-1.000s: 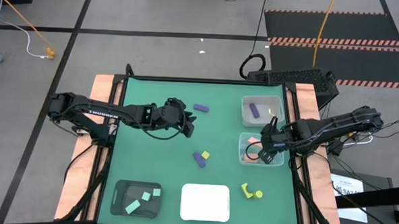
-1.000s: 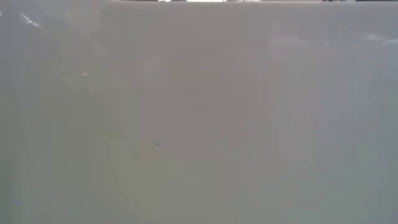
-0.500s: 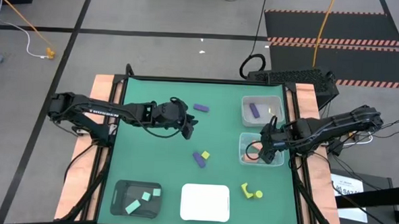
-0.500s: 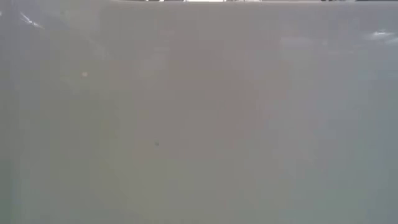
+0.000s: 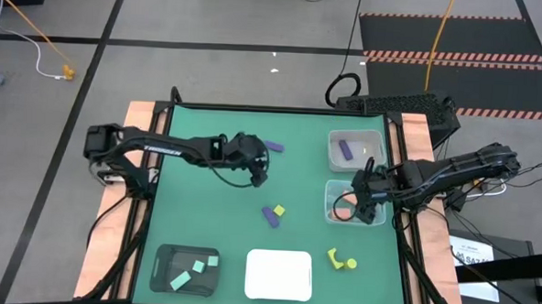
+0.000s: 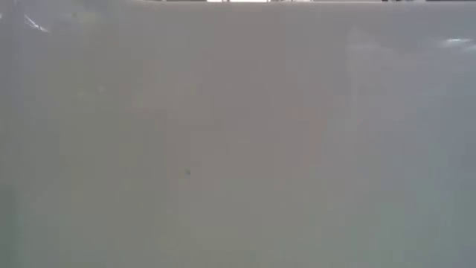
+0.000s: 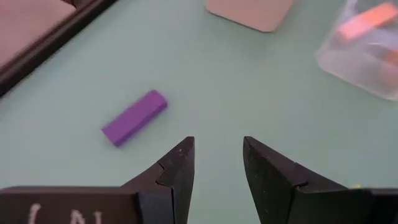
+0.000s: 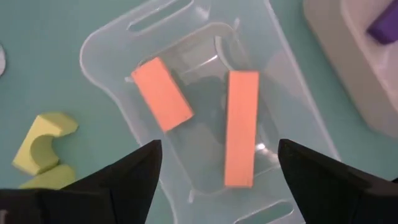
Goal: Sort & place blocks by color
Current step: Put the top purple block into the gray bin
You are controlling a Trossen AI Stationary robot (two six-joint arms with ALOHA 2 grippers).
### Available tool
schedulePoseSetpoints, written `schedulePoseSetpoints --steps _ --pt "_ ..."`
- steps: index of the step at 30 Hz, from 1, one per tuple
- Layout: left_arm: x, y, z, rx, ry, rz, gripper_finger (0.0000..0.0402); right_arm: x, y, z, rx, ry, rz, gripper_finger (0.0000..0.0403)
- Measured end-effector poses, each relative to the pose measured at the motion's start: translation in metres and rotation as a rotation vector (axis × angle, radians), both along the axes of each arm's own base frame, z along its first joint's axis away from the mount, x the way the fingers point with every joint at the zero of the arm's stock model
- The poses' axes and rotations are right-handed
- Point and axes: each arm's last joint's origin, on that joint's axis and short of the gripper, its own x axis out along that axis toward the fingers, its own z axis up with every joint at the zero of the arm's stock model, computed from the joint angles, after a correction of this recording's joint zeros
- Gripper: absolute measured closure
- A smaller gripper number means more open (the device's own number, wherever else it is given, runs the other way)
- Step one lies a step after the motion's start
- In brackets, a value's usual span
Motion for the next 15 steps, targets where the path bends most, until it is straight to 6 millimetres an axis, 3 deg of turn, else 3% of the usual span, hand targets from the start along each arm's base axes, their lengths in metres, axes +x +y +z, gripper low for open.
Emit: schedulePoseSetpoints --steps 9,15 --pt "0.003 0.046 -0.033 0.054 0.118 -0.072 0.0266 0.007 -0.008 0.002 -0.100 -0.081 -0.056 0.0090" --pt "0.006 0.061 -0.052 0.085 0.196 -0.208 0.0266 0.012 -0.017 0.003 -0.096 -0.121 -0.114 0.0090"
